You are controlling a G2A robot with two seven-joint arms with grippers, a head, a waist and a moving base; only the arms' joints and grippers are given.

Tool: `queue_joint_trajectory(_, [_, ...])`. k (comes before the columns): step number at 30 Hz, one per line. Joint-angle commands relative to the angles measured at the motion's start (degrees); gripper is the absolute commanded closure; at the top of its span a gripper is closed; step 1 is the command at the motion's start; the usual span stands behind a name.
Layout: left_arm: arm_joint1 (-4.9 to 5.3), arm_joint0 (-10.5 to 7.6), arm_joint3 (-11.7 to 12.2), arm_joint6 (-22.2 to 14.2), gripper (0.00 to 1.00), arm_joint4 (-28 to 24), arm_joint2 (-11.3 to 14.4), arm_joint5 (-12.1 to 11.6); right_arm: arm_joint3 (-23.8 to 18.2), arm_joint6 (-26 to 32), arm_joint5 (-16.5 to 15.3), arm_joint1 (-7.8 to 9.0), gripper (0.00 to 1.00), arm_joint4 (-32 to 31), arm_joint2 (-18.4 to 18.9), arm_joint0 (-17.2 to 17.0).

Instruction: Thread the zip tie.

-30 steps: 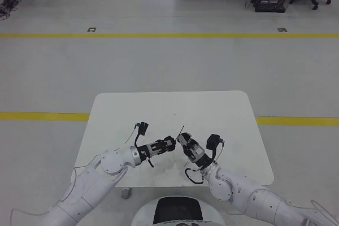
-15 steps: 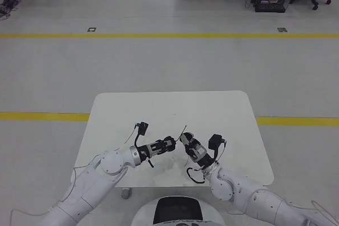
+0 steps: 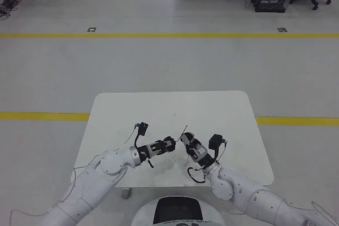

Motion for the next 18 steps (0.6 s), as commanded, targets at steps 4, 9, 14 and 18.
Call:
queue_joint_trajectory(4, [0.0,-0.03,0.1,-0.1,1.0,0.0,0.1,0.2,0.0,0.2,0.0,-0.12,1.0,-0.4,0.5,-0.3])
queue_joint_trajectory(9, [-0.02,-0.12,0.1,-0.2,1.0,0.1,0.1,0.4,0.1,0.5,0.0,-0.25,1.0,-0.9,1.1,-0.7])
queue_joint_trajectory(14, [-0.04,-0.17,0.1,-0.2,1.0,0.1,0.2,0.3,0.2,1.0,0.0,-0.36,1.0,-1.5,1.8,-1.0])
queue_joint_trajectory(18, [-0.06,-0.22,0.2,-0.3,1.0,0.2,0.2,0.3,0.5,1.2,0.0,-0.48,1.0,-2.1,2.6,-1.4])
